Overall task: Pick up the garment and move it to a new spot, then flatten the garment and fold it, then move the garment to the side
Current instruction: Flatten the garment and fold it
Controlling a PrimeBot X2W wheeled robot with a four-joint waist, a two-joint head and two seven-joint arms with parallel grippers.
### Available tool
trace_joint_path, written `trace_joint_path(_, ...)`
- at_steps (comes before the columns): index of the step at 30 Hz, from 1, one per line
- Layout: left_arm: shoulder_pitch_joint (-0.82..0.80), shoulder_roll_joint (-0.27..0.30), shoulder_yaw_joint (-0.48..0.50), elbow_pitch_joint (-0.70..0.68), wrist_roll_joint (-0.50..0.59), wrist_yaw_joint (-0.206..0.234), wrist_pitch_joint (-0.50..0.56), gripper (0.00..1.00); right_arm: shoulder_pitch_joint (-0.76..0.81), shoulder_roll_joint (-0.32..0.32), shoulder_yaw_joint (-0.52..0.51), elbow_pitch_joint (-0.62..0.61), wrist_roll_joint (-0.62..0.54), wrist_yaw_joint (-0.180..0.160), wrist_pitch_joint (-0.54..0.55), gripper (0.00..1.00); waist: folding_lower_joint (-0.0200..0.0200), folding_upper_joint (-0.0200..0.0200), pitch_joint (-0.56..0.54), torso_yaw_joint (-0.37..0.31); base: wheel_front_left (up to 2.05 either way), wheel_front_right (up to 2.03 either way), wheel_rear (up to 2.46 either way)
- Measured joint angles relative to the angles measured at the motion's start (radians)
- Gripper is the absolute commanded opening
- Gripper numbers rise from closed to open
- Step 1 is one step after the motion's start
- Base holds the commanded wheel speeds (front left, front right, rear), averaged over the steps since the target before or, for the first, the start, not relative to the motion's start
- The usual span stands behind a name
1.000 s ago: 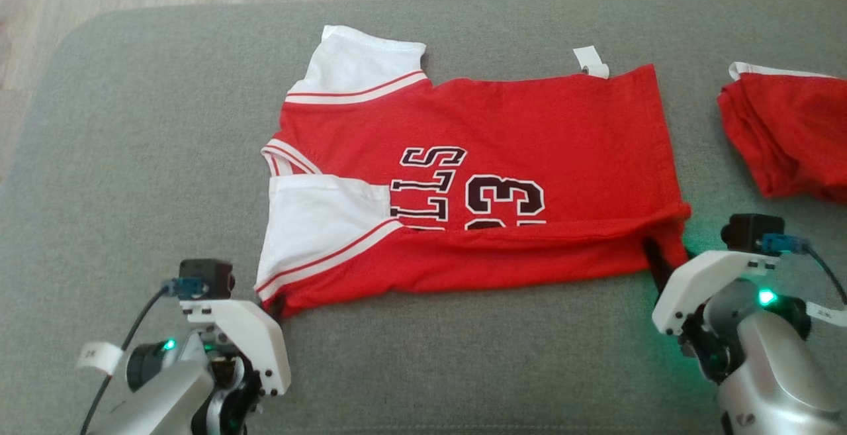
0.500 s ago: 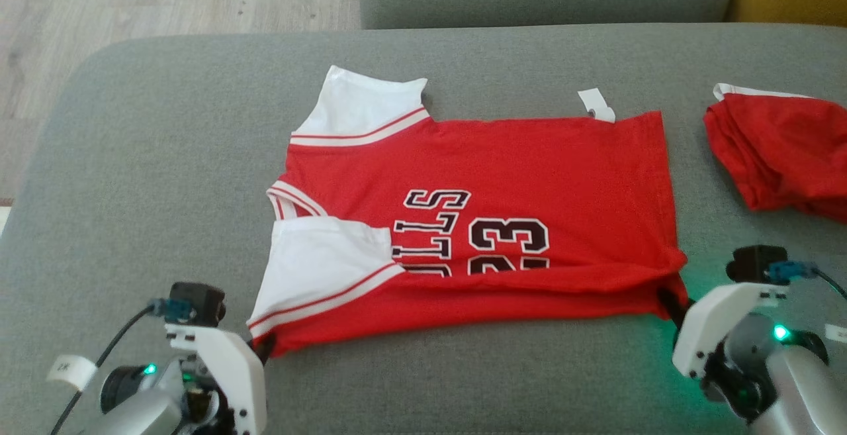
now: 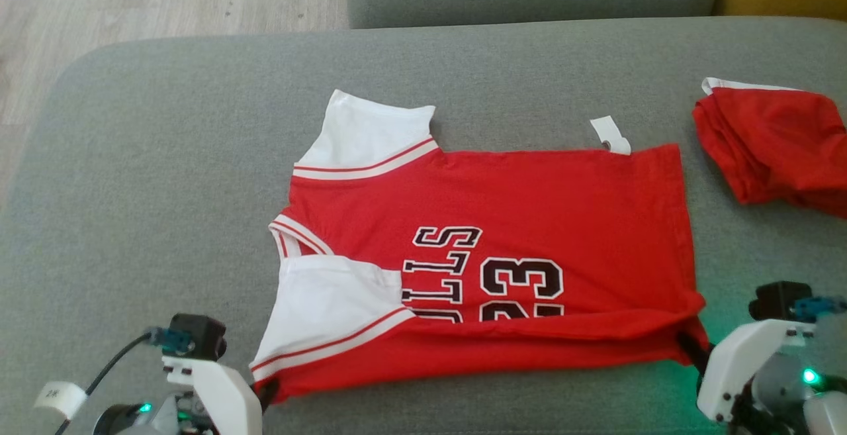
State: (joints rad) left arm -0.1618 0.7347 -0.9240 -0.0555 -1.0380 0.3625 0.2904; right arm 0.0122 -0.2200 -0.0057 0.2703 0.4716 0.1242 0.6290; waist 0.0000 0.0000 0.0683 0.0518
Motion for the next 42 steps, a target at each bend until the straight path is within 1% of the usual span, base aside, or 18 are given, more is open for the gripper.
trace_joint_path(1, 0.0, 0.0, 0.0, 0.001, -0.004, 0.0, 0.001, 0.4, 0.005, 0.009, -0.009, -0.009, -0.005, 0.0, 0.009, 1.0, 0.0, 0.0, 0.0, -0.001, 0.0, 0.0, 0.0)
trace_joint_path(2, 0.0, 0.0, -0.001, 0.002, -0.005, 0.0, 0.01, 0.99, 0.007, 0.021, -0.015, -0.018, -0.012, 0.0, 0.018, 1.0, 0.0, 0.0, -0.001, -0.001, 0.0, 0.0, 0.0)
trace_joint_path(7, -0.001, 0.0, 0.001, 0.025, -0.002, -0.001, 0.007, 1.0, 0.023, 0.049, -0.042, -0.056, -0.034, 0.0, 0.035, 1.0, 0.0, 0.0, 0.0, -0.005, 0.0, 0.0, 0.0)
trace_joint_path(11, -0.029, 0.002, 0.007, 0.024, 0.019, -0.011, -0.002, 1.0, 0.021, 0.065, -0.063, -0.103, -0.042, 0.0, 0.02, 1.0, 0.0, 0.0, 0.005, -0.007, 0.0, 0.0, 0.0)
trace_joint_path(15, -0.13, 0.015, 0.039, 0.027, 0.066, -0.012, -0.012, 1.0, -0.012, 0.094, -0.086, -0.116, -0.052, 0.0, -0.045, 1.0, 0.0, 0.0, 0.024, -0.012, 0.0, 0.0, 0.0)
trace_joint_path(19, -0.274, 0.02, 0.058, 0.05, 0.116, -0.047, -0.004, 1.0, -0.096, 0.105, -0.09, -0.103, -0.06, 0.0, -0.113, 1.0, 0.0, 0.0, 0.059, -0.02, 0.0, 0.0, 0.0)
trace_joint_path(24, -0.429, 0.005, 0.059, 0.119, 0.159, -0.12, 0.03, 1.0, -0.208, 0.11, -0.086, -0.071, -0.058, 0.0, -0.183, 1.0, 0.0, 0.0, 0.12, -0.034, 0.0, 0.0, 0.0)
trace_joint_path(26, -0.492, -0.011, 0.057, 0.158, 0.167, -0.155, 0.049, 1.0, -0.26, 0.109, -0.086, -0.057, -0.054, 0.0, -0.203, 1.0, 0.0, 0.0, 0.148, -0.04, 0.0, 0.0, 0.0)
trace_joint_path(29, -0.588, -0.053, 0.054, 0.225, 0.167, -0.208, 0.079, 1.0, -0.344, 0.1, -0.077, -0.026, -0.048, 0.0, -0.217, 1.0, 0.0, 0.0, 0.191, -0.05, 0.0, 0.0, 0.0)
trace_joint_path(32, -0.68, -0.096, 0.051, 0.309, 0.173, -0.263, 0.097, 1.0, -0.425, 0.077, -0.065, 0.019, -0.039, 0.0, -0.228, 1.0, 0.0001, 0.0, 0.233, -0.06, 0.0, 0.0, 0.0)
trace_joint_path(38, -0.841, -0.174, 0.033, 0.504, 0.173, -0.391, 0.126, 1.0, -0.565, 0.05, -0.028, 0.131, -0.051, 0.0, -0.239, 1.0, 0.0002, 0.0, 0.312, -0.079, 0.0, 0.0, 0.0)
trace_joint_path(40, -0.872, -0.198, 0.031, 0.565, 0.172, -0.419, 0.132, 1.0, -0.6, 0.049, -0.01, 0.17, -0.059, 0.0, -0.23, 1.0, 0.0002, 0.0, 0.334, -0.085, 0.0, 0.0, 0.0)
trace_joint_path(41, -0.898, -0.223, 0.031, 0.624, 0.156, -0.441, 0.149, 1.0, -0.628, 0.049, 0.014, 0.206, -0.058, 0.0, -0.214, 1.0, 0.0002, 0.0, 0.354, -0.091, 0.0, 0.0, 0.0)
trace_joint_path(42, -0.91, -0.234, 0.03, 0.653, 0.148, -0.452, 0.15, 1.0, -0.64, 0.047, 0.029, 0.221, -0.058, 0.0, -0.21, 1.0, 0.0002, 0.0, 0.362, -0.094, 0.0, 0.0, 0.0)
